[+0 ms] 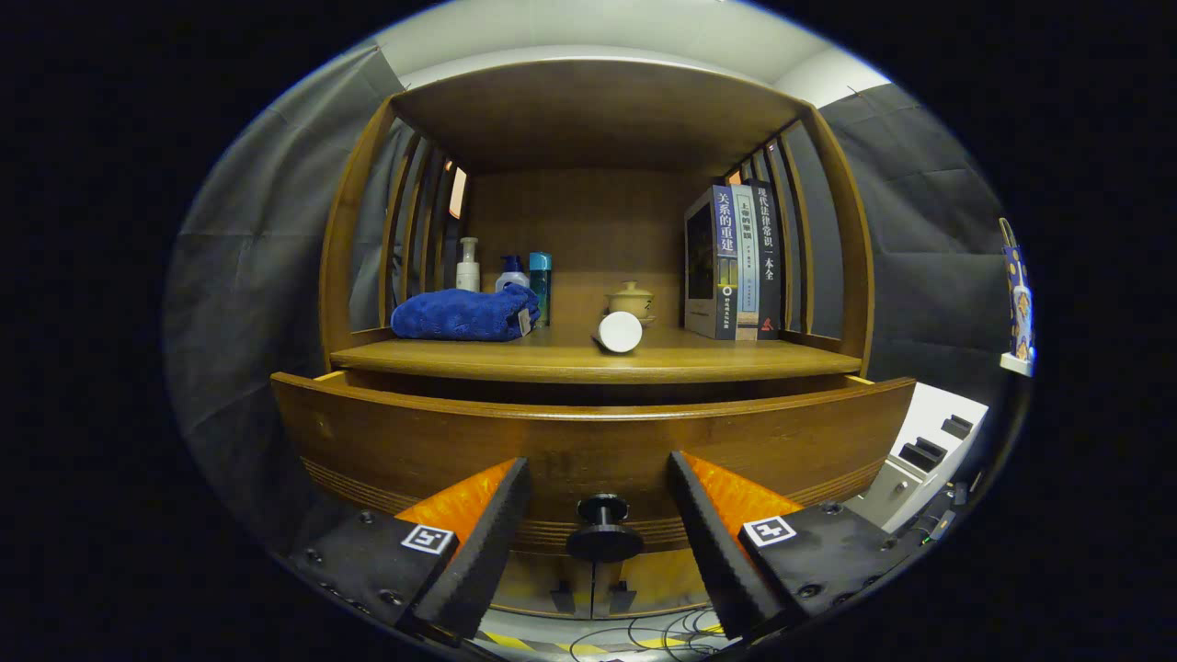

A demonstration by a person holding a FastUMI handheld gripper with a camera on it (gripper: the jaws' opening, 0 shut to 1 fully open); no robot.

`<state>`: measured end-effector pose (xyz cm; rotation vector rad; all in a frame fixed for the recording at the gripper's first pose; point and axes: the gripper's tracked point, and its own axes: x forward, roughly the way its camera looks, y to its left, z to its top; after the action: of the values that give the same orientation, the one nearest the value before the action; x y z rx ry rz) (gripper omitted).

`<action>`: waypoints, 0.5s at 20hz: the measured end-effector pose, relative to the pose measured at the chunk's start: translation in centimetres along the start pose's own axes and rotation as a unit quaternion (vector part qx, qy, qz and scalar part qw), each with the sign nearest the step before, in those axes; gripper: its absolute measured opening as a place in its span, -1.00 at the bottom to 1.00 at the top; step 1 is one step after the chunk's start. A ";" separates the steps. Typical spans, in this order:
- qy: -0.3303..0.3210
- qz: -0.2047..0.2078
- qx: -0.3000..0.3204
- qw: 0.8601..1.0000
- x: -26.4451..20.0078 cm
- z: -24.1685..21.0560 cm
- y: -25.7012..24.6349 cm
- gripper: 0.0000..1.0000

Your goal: Pull open the drawer, take out the items inside it, and place them on the countertop above the cabinet.

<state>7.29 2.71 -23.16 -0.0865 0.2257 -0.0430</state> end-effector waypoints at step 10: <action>0.008 -0.002 0.000 1.000 3.8 0.4 0.0 0.97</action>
<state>11.11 2.52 -23.61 -0.0867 0.2421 -0.0470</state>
